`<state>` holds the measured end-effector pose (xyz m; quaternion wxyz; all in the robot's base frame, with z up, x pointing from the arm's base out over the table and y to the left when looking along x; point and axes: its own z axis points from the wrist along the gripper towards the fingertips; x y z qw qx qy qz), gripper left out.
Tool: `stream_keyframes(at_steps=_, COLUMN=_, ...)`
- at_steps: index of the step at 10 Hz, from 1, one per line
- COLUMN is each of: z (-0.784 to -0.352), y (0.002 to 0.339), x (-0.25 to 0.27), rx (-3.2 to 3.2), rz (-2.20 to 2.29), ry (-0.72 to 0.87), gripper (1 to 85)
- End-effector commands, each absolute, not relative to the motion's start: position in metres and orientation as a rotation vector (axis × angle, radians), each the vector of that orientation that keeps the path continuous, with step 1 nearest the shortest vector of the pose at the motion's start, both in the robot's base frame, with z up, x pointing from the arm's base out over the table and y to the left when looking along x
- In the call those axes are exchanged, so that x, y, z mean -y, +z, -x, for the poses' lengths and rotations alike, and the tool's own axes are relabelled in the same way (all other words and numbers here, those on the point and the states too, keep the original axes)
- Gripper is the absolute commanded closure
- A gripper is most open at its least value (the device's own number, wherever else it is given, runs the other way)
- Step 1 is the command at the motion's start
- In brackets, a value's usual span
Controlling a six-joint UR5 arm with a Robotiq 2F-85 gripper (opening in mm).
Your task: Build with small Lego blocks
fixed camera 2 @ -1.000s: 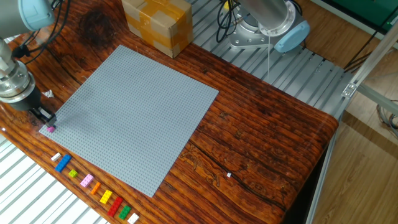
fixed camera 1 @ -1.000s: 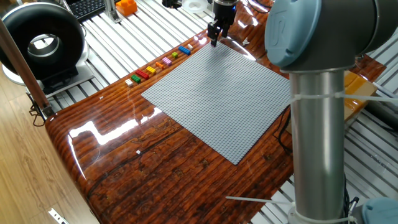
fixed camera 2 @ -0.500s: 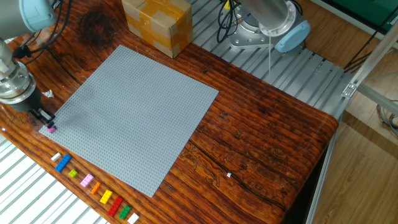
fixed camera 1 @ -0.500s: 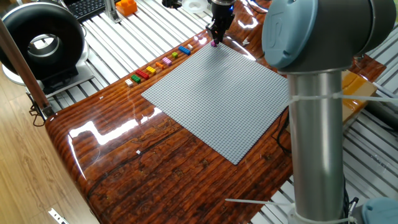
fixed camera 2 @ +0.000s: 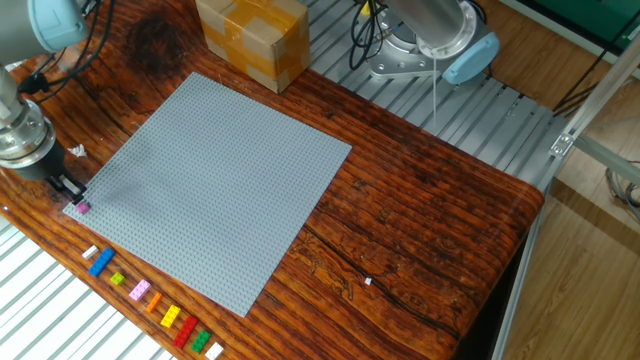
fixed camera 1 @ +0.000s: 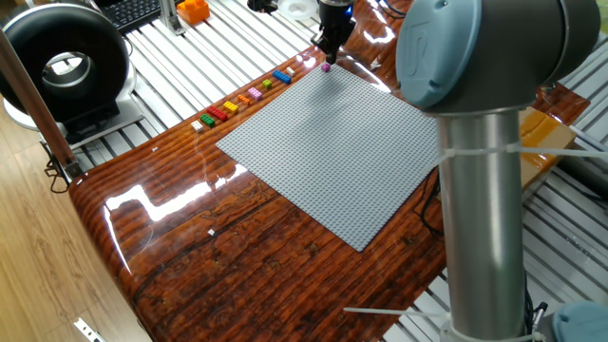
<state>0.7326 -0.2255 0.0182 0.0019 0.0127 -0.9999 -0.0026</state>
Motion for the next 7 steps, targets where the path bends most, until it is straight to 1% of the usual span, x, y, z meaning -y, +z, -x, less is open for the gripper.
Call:
stream_keyframes(at_steps=1, z=-0.7345, y=0.0195, x=0.2202, rx=3.146, rz=0.011, ry=-0.009, gripper=80.7)
stream_keyframes(at_steps=5, z=-0.7343, y=0.0194, x=0.2178, rx=3.147, rz=0.035, ry=0.018, gripper=84.7)
stream_keyframes(at_steps=7, z=-0.7350, y=0.0188, x=0.2180, rx=3.152, rz=0.030, ry=0.022, gripper=84.7)
